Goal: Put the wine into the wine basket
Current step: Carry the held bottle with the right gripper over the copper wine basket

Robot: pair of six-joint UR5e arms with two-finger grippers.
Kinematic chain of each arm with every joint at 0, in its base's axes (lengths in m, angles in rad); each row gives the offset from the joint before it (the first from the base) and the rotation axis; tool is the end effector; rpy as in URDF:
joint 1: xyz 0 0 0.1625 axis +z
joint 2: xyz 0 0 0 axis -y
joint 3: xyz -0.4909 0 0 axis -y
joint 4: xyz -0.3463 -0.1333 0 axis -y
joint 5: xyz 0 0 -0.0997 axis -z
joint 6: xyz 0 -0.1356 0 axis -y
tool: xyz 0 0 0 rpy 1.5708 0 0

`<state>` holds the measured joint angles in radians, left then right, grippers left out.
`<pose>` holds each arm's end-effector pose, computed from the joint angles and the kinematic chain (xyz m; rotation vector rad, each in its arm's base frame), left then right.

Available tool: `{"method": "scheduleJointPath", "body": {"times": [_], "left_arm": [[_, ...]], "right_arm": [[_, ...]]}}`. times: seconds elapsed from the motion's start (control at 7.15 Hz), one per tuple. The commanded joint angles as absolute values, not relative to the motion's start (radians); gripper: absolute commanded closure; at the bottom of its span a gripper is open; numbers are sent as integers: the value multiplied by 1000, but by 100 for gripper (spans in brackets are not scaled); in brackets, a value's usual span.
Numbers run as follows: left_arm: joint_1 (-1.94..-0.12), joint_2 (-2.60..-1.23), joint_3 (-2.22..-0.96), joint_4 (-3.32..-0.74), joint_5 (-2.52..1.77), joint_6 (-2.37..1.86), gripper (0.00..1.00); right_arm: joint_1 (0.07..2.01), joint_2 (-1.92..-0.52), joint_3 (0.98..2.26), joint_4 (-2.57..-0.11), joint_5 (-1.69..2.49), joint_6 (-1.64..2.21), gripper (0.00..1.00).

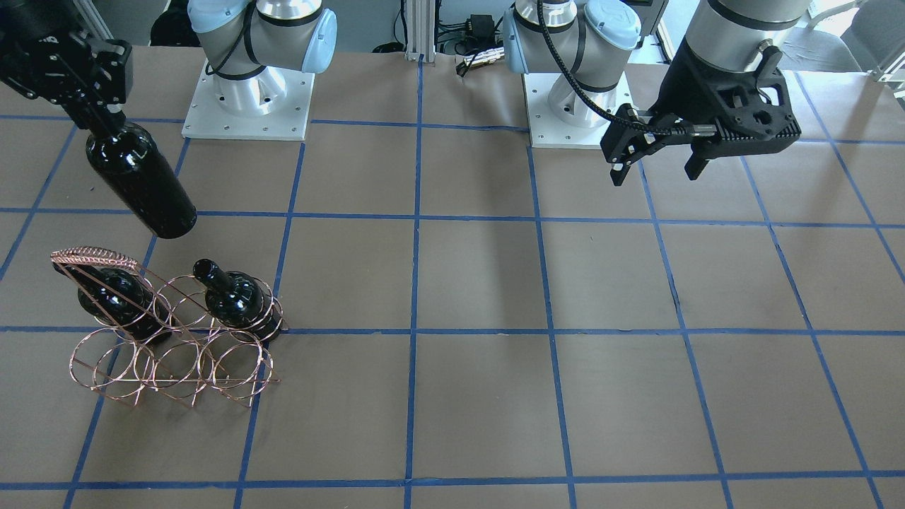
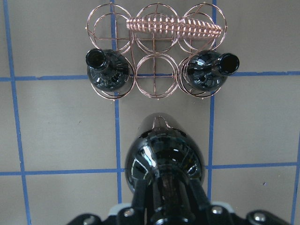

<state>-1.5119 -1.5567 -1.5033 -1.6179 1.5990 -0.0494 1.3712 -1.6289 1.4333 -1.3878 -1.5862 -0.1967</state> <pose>-0.1032 -0.4494 0.5495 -0.1692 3.1082 -0.0535 0.0468 -0.4304 0.5856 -0.0047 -3.1240 0.0146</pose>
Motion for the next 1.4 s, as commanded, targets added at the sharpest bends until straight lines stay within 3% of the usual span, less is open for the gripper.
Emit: {"method": "scheduleJointPath", "body": {"times": [0.0, 1.26], "left_arm": [[-1513, -1555, -1503, -1620, 1605, -44, 0], [-1514, -1551, -1528, -1626, 1611, -43, 0]], "right_arm": [[1353, -1574, 1436, -1445, -1545, -210, 100], [1355, -1479, 1454, -1540, -1522, -167, 100]]}}
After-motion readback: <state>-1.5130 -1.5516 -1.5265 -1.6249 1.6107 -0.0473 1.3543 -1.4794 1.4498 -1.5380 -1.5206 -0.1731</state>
